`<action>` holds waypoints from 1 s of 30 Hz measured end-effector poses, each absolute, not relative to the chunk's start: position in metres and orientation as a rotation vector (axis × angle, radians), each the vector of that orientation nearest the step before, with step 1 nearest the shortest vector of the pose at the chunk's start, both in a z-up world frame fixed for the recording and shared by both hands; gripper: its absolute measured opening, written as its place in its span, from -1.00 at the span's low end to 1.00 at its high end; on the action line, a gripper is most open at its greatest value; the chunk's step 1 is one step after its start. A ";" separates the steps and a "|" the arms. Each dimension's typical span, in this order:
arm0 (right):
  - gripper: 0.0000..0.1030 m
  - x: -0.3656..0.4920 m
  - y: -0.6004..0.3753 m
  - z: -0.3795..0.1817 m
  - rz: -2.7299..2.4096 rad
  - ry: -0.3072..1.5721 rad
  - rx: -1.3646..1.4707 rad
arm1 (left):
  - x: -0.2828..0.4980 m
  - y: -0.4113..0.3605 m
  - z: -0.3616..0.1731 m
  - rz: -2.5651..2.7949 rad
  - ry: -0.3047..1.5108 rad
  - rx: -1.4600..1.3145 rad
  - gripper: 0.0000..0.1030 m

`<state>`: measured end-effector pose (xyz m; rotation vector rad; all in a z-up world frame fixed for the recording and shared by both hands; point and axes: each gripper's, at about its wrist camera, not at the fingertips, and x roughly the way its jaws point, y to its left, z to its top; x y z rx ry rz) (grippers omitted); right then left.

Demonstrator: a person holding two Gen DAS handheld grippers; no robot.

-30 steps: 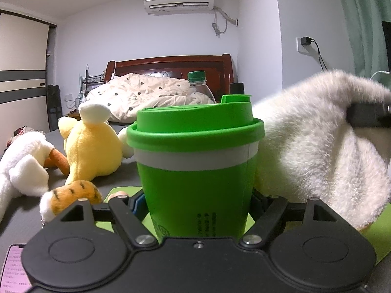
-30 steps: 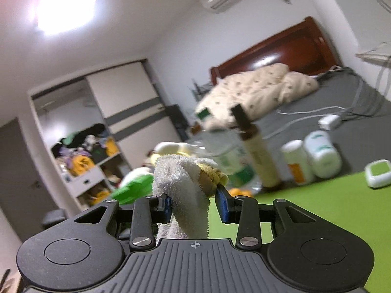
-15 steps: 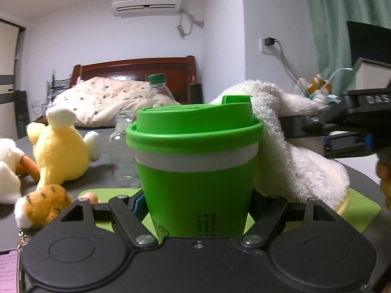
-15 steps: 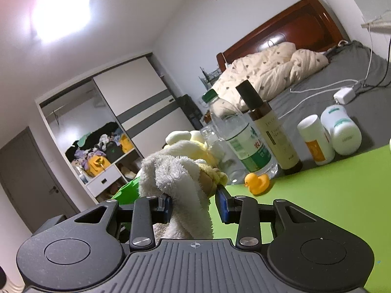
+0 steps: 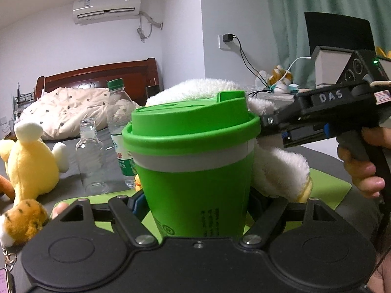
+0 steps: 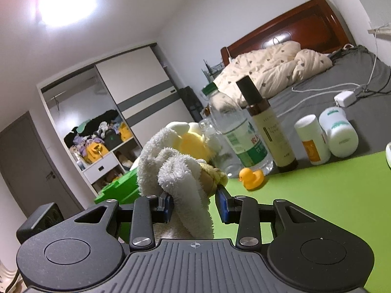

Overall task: Clean container
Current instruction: 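Lift the towel with the right gripper toward the green cup in the left gripper, then wipe the towel against the green cup while the left gripper holds the cup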

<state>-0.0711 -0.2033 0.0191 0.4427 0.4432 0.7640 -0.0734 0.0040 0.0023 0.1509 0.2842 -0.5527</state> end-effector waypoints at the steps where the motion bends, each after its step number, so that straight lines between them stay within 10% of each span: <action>1: -0.28 -0.070 -0.203 0.017 0.764 0.452 0.441 | -0.074 0.003 0.002 -0.555 0.285 0.154 0.48; 30: -0.28 -0.067 -0.221 -0.005 0.739 0.485 0.431 | -0.085 0.008 0.003 -0.584 0.291 0.164 0.49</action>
